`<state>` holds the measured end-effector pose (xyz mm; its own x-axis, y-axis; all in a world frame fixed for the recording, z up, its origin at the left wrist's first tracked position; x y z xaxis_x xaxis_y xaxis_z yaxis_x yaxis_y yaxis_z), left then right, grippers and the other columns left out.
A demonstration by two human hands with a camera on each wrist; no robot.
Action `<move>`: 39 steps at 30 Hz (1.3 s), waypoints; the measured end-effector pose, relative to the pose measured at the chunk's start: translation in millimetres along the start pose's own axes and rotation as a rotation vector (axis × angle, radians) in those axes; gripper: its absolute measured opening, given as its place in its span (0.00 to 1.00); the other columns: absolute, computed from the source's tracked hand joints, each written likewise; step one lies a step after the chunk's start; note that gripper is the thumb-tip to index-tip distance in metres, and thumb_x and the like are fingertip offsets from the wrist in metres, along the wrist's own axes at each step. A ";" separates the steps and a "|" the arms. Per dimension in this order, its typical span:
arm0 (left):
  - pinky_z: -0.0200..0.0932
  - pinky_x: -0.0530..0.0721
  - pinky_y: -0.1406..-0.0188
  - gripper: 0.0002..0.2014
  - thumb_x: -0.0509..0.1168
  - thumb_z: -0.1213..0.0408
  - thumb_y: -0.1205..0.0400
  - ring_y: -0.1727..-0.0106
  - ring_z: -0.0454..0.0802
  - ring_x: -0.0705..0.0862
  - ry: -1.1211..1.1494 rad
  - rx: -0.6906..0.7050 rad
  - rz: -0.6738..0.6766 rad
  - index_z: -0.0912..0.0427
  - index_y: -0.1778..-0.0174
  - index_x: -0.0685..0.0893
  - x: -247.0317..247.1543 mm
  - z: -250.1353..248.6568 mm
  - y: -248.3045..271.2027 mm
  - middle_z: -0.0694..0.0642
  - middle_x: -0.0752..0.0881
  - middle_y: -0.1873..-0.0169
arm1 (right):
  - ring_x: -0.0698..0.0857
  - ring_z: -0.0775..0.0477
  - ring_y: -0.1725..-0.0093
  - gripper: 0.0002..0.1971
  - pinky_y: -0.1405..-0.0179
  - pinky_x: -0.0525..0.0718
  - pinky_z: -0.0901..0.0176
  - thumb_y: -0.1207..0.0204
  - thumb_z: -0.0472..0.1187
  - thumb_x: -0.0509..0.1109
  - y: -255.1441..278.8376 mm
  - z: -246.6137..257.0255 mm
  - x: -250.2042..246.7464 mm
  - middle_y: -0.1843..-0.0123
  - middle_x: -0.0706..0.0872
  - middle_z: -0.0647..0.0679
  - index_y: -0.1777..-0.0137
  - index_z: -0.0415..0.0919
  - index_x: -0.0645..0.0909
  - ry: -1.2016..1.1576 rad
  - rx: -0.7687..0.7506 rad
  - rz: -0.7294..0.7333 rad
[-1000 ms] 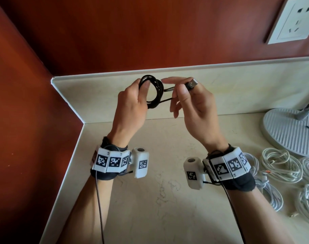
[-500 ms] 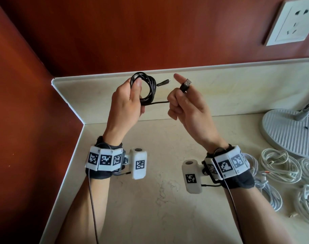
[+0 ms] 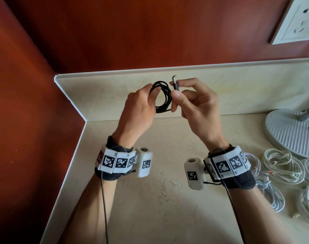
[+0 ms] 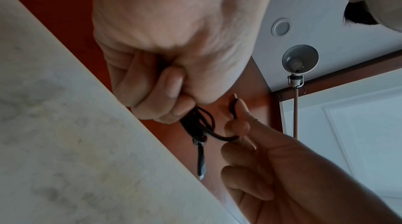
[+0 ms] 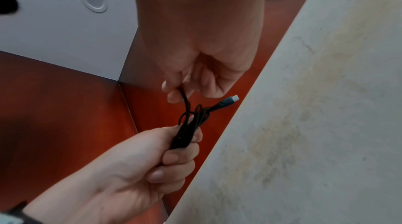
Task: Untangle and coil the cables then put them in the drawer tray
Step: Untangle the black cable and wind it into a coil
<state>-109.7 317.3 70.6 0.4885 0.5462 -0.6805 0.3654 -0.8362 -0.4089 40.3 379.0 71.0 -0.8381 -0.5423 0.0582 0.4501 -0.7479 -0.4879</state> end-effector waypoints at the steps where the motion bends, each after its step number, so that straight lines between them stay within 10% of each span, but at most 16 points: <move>1: 0.40 0.67 0.75 0.15 0.55 0.53 0.06 0.72 0.46 0.77 -0.002 0.001 0.008 0.56 0.51 0.81 0.4 -0.6 0.0 0.46 0.78 0.73 | 0.71 0.57 0.77 0.07 0.74 0.69 0.64 0.16 0.37 0.74 -0.1 0.5 -0.2 0.71 0.86 0.50 0.40 0.42 0.87 0.032 -0.005 0.001; 6: 0.48 0.73 0.71 0.16 0.54 0.55 0.06 0.70 0.50 0.79 0.035 0.014 0.019 0.58 0.44 0.85 0.8 -4.0 1.3 0.51 0.82 0.70 | 0.70 0.60 0.74 0.14 0.69 0.66 0.74 0.10 0.34 0.67 1.4 0.0 6.0 0.72 0.80 0.69 0.29 0.43 0.86 0.264 -0.007 0.133; 13: 0.38 0.68 0.74 0.15 0.55 0.57 0.06 0.71 0.45 0.77 0.019 0.011 -0.033 0.58 0.54 0.78 -4.5 -3.9 2.9 0.46 0.75 0.75 | 0.71 0.44 0.74 0.22 0.70 0.71 0.58 0.14 0.35 0.71 0.6 -12.0 8.2 0.73 0.79 0.41 0.27 0.39 0.63 0.277 0.125 0.169; 24: 0.60 0.73 0.78 0.13 0.54 0.55 0.06 0.76 0.55 0.76 -0.040 0.143 0.039 0.56 0.53 0.73 23.9 -28.3 13.3 0.49 0.77 0.75 | 0.85 0.57 0.76 0.09 0.75 0.75 0.71 0.22 0.40 0.77 -1.1 -22.7 -15.4 0.74 0.89 0.50 0.43 0.45 0.87 0.506 0.217 -0.061; 29: 0.59 0.71 0.75 0.14 0.55 0.54 0.06 0.76 0.52 0.73 -0.002 0.137 0.080 0.56 0.54 0.75 25.7 -28.6 14.7 0.49 0.73 0.76 | 0.81 0.67 0.51 0.12 0.56 0.74 0.78 0.25 0.45 0.77 -6.5 -29.6 -19.9 0.46 0.84 0.54 0.42 0.50 0.89 0.655 0.123 -0.066; 34: 0.59 0.77 0.69 0.15 0.54 0.52 0.06 0.70 0.50 0.78 0.044 0.117 0.116 0.56 0.54 0.77 28.5 -28.5 14.0 0.50 0.80 0.72 | 0.85 0.54 0.62 0.07 0.59 0.85 0.47 0.21 0.33 0.66 -6.8 -41.0 -8.7 0.62 0.87 0.50 0.50 0.36 0.85 0.390 0.204 0.123; 39: 0.39 0.78 0.67 0.14 0.55 0.57 0.06 0.64 0.42 0.83 0.131 0.094 0.051 0.58 0.51 0.81 15.0 -21.4 7.6 0.47 0.84 0.66 | 0.79 0.47 0.60 0.17 0.56 0.78 0.38 0.13 0.48 0.66 -4.6 -37.8 -8.5 0.62 0.81 0.39 0.44 0.31 0.83 0.243 0.205 0.335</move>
<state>-82.6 320.2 70.3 0.6058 0.4991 -0.6196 0.2644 -0.8608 -0.4349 33.6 401.5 39.8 -0.6729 -0.6801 -0.2909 0.7397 -0.6201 -0.2613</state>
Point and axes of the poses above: each hand's wrist, its own y-axis away from the middle knuckle, its own x-axis out of the palm, z = x × y, the point moved 7 cm from there along -y, towards the middle knuckle
